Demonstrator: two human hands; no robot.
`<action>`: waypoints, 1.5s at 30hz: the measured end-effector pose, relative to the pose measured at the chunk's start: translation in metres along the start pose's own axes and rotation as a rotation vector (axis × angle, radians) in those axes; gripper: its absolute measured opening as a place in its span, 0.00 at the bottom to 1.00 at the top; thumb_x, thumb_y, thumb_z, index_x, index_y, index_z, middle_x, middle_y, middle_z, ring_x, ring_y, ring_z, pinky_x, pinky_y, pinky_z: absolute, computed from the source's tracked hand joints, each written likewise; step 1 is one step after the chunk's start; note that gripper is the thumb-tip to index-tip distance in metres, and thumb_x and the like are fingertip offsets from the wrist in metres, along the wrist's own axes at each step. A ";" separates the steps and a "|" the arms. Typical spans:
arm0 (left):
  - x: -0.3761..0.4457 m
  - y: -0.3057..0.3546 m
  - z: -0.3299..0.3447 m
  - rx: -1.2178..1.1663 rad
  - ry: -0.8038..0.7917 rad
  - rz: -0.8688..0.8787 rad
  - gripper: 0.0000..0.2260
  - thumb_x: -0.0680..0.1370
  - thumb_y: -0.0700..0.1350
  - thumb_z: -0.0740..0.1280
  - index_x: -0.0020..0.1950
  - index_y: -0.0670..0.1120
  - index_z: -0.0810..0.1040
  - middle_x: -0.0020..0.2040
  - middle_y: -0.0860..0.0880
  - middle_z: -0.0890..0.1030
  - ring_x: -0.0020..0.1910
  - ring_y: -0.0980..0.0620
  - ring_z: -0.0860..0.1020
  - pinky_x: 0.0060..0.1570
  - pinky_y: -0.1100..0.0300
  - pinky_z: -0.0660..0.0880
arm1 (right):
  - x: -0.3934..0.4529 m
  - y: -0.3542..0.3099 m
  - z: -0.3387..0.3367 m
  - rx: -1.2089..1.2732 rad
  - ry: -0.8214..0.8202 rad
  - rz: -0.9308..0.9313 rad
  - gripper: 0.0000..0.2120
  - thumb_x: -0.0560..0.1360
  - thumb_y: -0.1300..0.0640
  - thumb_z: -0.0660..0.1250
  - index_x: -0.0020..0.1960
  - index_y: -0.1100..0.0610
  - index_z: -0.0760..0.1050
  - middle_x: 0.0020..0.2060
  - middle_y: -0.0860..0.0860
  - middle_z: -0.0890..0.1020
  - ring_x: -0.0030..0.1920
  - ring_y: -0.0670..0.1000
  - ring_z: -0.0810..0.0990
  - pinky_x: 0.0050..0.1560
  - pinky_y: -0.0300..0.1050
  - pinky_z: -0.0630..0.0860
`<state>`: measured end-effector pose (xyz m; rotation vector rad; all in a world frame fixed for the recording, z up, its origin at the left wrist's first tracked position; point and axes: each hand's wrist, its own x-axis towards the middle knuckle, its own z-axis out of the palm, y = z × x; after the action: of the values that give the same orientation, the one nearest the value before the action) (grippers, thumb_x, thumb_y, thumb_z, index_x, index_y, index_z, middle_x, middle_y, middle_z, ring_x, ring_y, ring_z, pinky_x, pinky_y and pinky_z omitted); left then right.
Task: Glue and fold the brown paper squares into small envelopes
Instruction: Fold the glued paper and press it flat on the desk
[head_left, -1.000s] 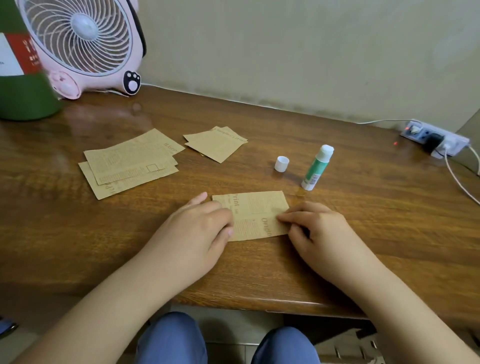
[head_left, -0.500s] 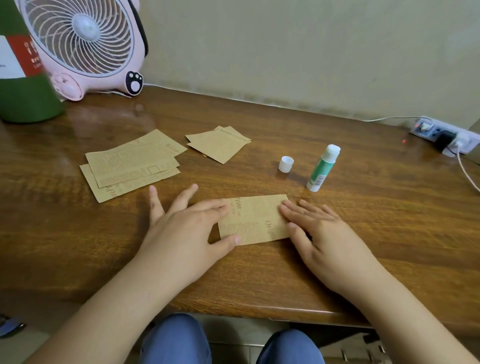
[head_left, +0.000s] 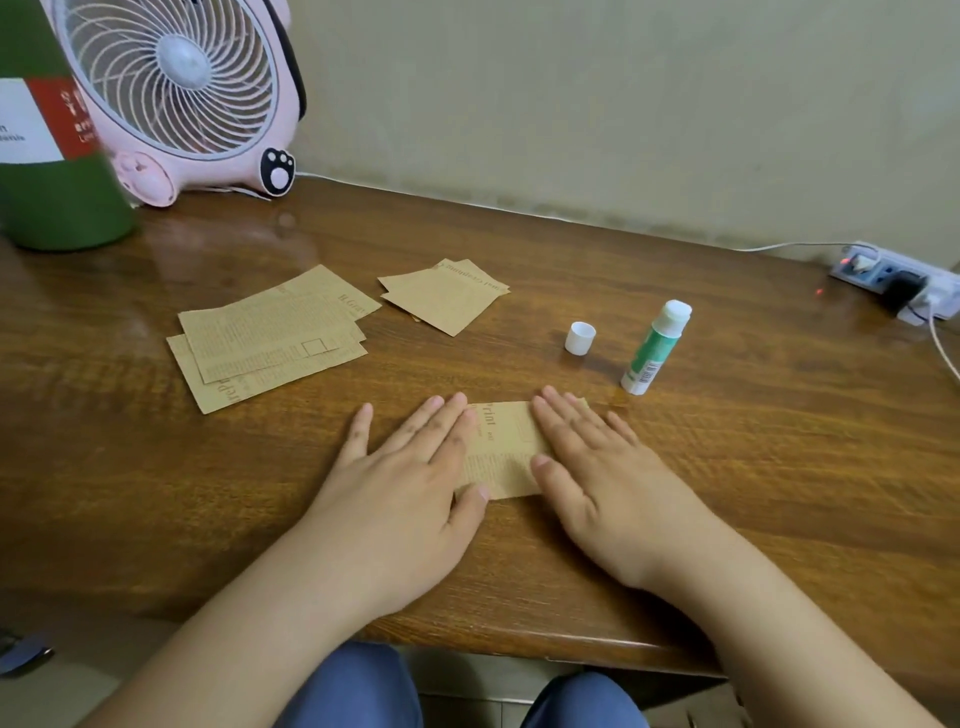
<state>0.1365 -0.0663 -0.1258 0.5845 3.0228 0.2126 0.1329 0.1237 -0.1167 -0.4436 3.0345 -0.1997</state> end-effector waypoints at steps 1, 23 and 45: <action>0.000 0.000 -0.001 -0.004 0.001 0.001 0.28 0.79 0.61 0.38 0.77 0.53 0.35 0.76 0.58 0.34 0.73 0.62 0.33 0.73 0.45 0.36 | -0.002 0.007 -0.003 -0.016 -0.006 0.032 0.37 0.70 0.36 0.31 0.77 0.48 0.41 0.76 0.42 0.43 0.74 0.40 0.39 0.73 0.41 0.36; -0.007 0.001 0.021 -0.020 0.379 -0.022 0.21 0.74 0.55 0.54 0.58 0.51 0.81 0.58 0.58 0.79 0.64 0.49 0.75 0.65 0.33 0.46 | 0.007 -0.007 -0.008 0.138 0.226 -0.123 0.29 0.74 0.48 0.45 0.69 0.55 0.69 0.60 0.45 0.71 0.61 0.43 0.66 0.64 0.34 0.62; -0.009 0.000 0.019 0.006 0.410 -0.075 0.23 0.72 0.61 0.55 0.53 0.50 0.81 0.56 0.56 0.81 0.65 0.48 0.74 0.66 0.32 0.45 | 0.002 -0.001 -0.010 0.109 0.268 -0.099 0.29 0.74 0.47 0.44 0.68 0.54 0.70 0.60 0.43 0.71 0.61 0.43 0.67 0.61 0.28 0.59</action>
<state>0.1461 -0.0669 -0.1441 0.4761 3.4319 0.3598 0.1303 0.1233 -0.1069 -0.6034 3.2400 -0.4634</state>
